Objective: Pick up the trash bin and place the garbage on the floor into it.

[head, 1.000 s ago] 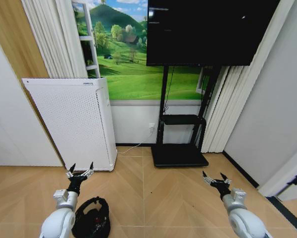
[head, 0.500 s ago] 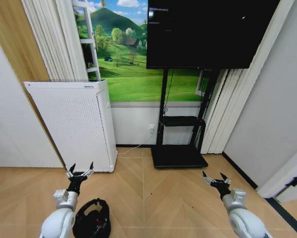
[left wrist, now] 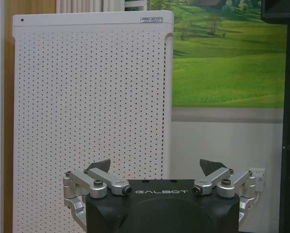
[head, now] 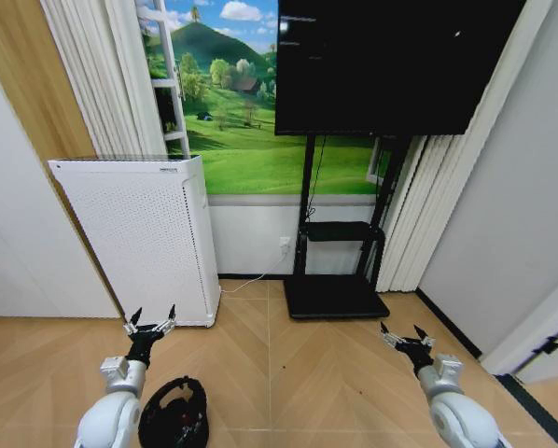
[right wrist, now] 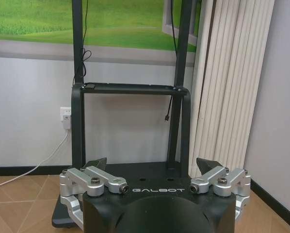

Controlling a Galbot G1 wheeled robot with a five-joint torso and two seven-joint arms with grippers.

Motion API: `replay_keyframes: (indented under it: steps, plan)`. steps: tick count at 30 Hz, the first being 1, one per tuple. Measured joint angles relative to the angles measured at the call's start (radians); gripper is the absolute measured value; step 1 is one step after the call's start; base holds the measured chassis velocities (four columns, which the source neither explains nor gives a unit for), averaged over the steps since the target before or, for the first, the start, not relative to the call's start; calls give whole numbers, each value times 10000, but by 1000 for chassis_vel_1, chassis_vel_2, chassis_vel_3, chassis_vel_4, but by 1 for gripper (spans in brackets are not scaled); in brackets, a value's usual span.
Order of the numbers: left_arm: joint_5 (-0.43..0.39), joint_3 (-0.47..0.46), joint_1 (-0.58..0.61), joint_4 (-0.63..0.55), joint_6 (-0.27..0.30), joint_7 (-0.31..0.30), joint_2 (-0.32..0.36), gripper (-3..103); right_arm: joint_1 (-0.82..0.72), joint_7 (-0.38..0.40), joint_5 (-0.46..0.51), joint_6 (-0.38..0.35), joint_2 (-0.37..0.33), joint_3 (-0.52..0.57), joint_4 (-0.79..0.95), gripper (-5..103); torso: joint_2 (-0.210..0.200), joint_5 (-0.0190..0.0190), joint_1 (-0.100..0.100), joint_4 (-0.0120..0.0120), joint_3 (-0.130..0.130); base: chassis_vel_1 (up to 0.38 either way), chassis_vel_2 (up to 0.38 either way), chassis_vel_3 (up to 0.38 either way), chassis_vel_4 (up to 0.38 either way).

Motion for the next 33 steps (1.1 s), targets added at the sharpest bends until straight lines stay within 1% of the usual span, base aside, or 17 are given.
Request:
replay_keyframes:
  steps: [2,9,12,19,22,29,33]
  plan:
    - [0,0,0,0,1,0,0,100,0,0,0,0,0,0,0,100,177,0,68,0,108,0,0,0,0]
    - [0,0,0,0,0,0,0,100,0,0,0,0,0,0,0,100,420,0,162,0,256,0,0,0,0]
    - [0,0,0,0,0,0,0,100,0,0,0,0,0,0,0,100,621,0,240,0,381,0,0,0,0]
    - [0,0,0,0,0,1,0,100,0,0,0,0,0,0,0,100,845,0,327,0,517,0,0,0,0]
    - [0,0,0,0,0,0,0,100,0,0,0,0,0,0,0,100,1053,0,410,0,642,0,0,0,0]
    - [0,0,0,0,0,0,0,100,0,0,0,0,0,0,0,100,1304,0,520,0,783,0,0,0,0]
    - [0,0,0,0,0,0,0,100,0,0,0,0,0,0,0,100,1520,0,603,0,916,0,0,0,0]
